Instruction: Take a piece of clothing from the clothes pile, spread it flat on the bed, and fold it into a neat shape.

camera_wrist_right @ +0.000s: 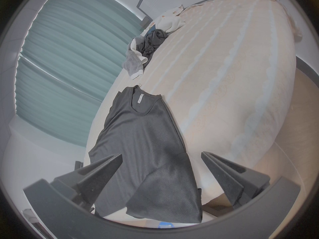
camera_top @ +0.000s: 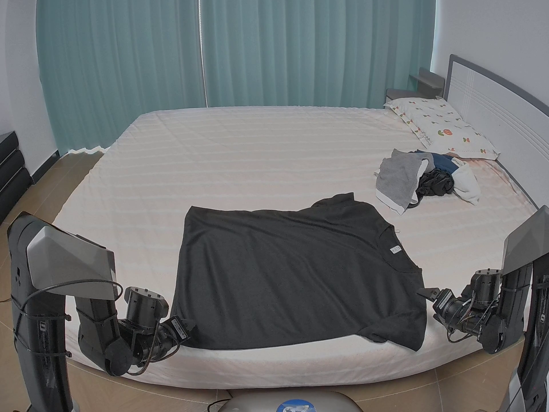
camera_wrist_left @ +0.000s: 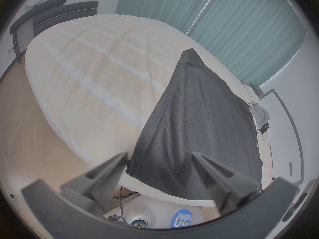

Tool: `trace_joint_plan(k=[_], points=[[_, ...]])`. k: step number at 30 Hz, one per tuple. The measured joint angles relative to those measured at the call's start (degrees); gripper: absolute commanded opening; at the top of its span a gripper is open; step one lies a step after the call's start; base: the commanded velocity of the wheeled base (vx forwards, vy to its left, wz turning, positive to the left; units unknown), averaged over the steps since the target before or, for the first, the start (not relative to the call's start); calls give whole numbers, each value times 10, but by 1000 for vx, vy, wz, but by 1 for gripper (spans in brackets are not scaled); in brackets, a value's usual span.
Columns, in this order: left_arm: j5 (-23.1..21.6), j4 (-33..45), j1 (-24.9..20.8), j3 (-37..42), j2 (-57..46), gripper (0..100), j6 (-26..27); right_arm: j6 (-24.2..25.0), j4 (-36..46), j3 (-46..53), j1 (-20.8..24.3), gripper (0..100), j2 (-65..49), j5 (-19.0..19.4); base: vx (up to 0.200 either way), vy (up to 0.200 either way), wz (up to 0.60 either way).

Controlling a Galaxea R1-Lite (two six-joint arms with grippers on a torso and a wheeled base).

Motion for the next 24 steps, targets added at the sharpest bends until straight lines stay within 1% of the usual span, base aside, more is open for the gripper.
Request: trace_joint_plan(k=[4, 9, 16, 20, 24], points=[[10, 0, -1, 4, 4, 0, -1, -33, 0, 15, 0, 100, -1, 4, 0, 0, 0], [47, 0, 2, 12, 5, 0, -2, -60, 0, 29, 1, 100, -1, 5, 0, 0, 0], [51, 14, 5, 29, -7, 0, 1, -101, 0, 48, 0, 100, 3, 10, 0, 0, 0], [54, 37, 14, 32, -17, 0, 11, -109, 0, 55, 0, 100, 6, 22, 0, 0, 0], [54, 83, 23, 32, -22, 0, 28, -118, 0, 60, 0, 100, 10, 26, 0, 0, 0]])
